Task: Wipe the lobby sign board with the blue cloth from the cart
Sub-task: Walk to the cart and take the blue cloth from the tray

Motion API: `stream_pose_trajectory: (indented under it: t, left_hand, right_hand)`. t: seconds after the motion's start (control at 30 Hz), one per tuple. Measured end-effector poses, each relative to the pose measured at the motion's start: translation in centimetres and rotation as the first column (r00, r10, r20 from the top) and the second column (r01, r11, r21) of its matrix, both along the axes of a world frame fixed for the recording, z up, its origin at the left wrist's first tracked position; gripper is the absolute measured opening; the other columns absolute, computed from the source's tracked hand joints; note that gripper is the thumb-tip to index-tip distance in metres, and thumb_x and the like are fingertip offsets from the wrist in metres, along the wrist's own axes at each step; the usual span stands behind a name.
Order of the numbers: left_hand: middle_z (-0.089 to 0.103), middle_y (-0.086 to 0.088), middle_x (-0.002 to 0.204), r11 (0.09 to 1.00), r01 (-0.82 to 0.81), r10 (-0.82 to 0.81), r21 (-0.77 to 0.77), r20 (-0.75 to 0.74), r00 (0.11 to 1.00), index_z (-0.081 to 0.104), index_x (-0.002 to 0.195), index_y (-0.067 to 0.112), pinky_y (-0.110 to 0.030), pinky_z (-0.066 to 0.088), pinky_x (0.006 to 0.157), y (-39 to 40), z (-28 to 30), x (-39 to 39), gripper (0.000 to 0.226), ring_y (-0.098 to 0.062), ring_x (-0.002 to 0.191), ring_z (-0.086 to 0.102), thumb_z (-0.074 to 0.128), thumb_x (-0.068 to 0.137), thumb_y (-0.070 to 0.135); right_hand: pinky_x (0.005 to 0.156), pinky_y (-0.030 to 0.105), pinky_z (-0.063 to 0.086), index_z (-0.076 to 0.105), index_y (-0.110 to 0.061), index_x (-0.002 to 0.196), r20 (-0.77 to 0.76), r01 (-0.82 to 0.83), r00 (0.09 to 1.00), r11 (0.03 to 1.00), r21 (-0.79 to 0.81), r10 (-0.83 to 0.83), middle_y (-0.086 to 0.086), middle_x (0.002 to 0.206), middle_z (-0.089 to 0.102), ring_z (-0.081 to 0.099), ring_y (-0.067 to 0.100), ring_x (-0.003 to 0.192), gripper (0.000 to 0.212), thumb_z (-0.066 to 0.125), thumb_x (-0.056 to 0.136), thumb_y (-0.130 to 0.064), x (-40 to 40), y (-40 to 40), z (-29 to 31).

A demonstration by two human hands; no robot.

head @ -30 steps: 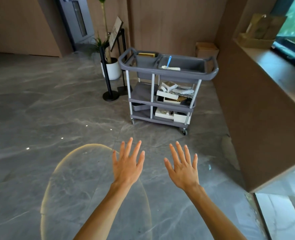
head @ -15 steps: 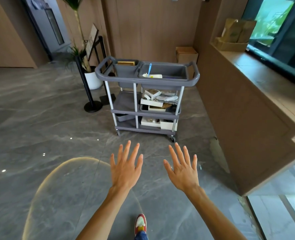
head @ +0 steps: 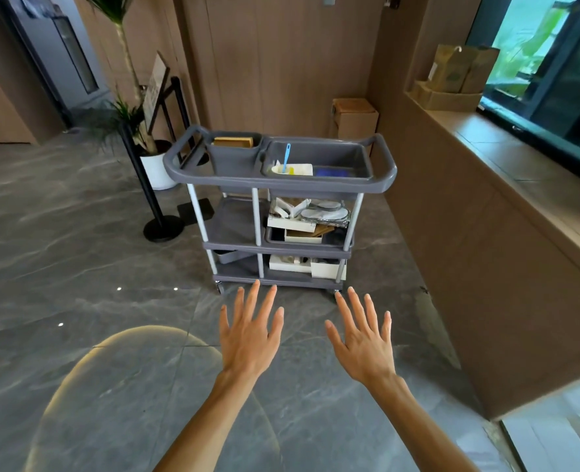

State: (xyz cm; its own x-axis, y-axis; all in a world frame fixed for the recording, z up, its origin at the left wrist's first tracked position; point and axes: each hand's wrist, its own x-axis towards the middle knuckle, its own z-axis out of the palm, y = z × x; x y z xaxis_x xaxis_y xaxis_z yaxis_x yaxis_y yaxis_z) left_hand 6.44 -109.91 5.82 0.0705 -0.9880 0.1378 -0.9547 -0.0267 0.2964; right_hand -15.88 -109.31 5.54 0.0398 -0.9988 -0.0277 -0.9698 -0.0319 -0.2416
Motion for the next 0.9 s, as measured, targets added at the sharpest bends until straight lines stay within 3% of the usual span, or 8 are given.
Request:
stream_pose_trajectory:
  t: [0.47,0.73,0.9]
  left_hand:
    - [0.008,0.011,0.167,0.999,0.047,-0.047,-0.001,0.002,0.999,0.009,0.154,0.048,-0.054,0.011,0.122,-13.3,-0.8,-0.1,0.061,-0.017,0.155,0.005,-0.001,0.096,0.065]
    - [0.008,0.011,0.167,0.999,0.04,-0.04,0.008,0.016,0.999,0.009,0.154,0.048,-0.056,0.013,0.12,-23.1,-2.1,-3.1,0.064,-0.017,0.155,0.005,-0.005,0.094,0.067]
    - [0.009,0.01,0.167,0.999,0.031,-0.032,0.032,0.027,0.999,0.01,0.154,0.048,-0.056,0.011,0.121,-29.8,-1.7,-6.1,0.061,-0.018,0.154,0.008,0.001,0.096,0.066]
  right_hand:
    - [0.122,0.056,-0.014,-0.013,-0.042,0.156,-0.002,0.05,0.999,0.999,0.016,-0.05,-0.014,0.164,-0.023,-0.027,0.018,0.151,0.067,0.006,0.098,-0.068,-0.2,-12.3,0.1]
    - [0.121,0.055,-0.015,-0.022,-0.046,0.151,0.007,0.042,0.999,0.999,0.001,-0.042,-0.015,0.163,-0.027,-0.029,0.017,0.149,0.069,-0.003,0.091,-0.073,-3.1,-23.1,-0.9]
    - [0.122,0.055,-0.012,-0.018,-0.045,0.153,0.023,0.033,0.999,0.999,-0.012,-0.033,-0.015,0.164,-0.024,-0.026,0.016,0.15,0.07,-0.005,0.091,-0.073,-6.4,-30.1,-1.2]
